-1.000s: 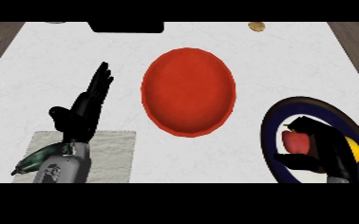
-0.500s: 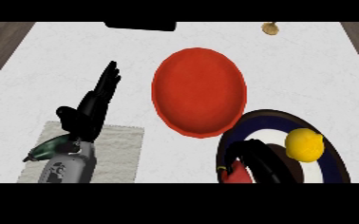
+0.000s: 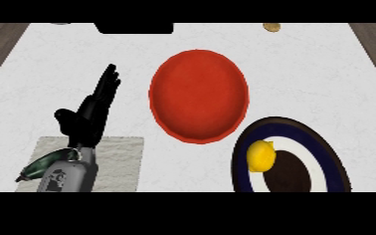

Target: Pick the bell pepper from the plate and place it in the bowl

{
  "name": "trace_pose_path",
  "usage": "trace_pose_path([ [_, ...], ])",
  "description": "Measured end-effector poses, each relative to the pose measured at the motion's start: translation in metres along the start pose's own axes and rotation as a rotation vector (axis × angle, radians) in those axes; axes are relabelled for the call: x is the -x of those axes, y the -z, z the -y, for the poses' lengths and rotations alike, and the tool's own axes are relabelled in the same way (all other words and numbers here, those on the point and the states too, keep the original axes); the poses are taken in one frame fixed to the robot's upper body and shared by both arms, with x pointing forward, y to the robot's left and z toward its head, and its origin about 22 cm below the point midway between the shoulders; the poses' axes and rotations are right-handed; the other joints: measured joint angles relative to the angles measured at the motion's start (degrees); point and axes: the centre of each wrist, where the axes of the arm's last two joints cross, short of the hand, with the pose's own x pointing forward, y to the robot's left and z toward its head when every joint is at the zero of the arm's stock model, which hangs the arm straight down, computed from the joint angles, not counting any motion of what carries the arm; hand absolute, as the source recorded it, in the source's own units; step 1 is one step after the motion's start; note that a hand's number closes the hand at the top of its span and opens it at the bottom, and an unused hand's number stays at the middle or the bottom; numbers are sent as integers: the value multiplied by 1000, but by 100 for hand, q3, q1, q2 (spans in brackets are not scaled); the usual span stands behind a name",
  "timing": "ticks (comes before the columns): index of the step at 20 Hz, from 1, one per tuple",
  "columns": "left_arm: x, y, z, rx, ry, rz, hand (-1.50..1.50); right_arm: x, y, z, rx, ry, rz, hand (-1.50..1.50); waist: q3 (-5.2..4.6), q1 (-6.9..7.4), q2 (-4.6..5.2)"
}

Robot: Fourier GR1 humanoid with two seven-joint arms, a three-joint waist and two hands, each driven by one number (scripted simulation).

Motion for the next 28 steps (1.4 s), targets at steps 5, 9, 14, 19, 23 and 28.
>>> trace_pose_path([
  [5,6,-7,-1,-14,1,0,0,-3,-1,1,43,-25,44,150,2,-78,-18],
  [9,4,-5,-1,-19,0,2,0,-4,-2,2,67,-56,13,150,-1,-120,-26],
  [14,5,-7,-1,-22,7,-5,0,-6,-2,4,100,-123,-49,150,-10,-128,-37],
  [19,3,-6,1,-13,9,-3,0,-7,0,5,147,-174,-100,150,-14,-99,-21],
  [23,1,-4,2,-6,6,3,0,-9,2,8,178,-233,-148,150,-17,-40,-8],
  [28,-3,-2,6,10,9,8,0,-35,18,37,270,-329,-129,150,-17,34,8],
])
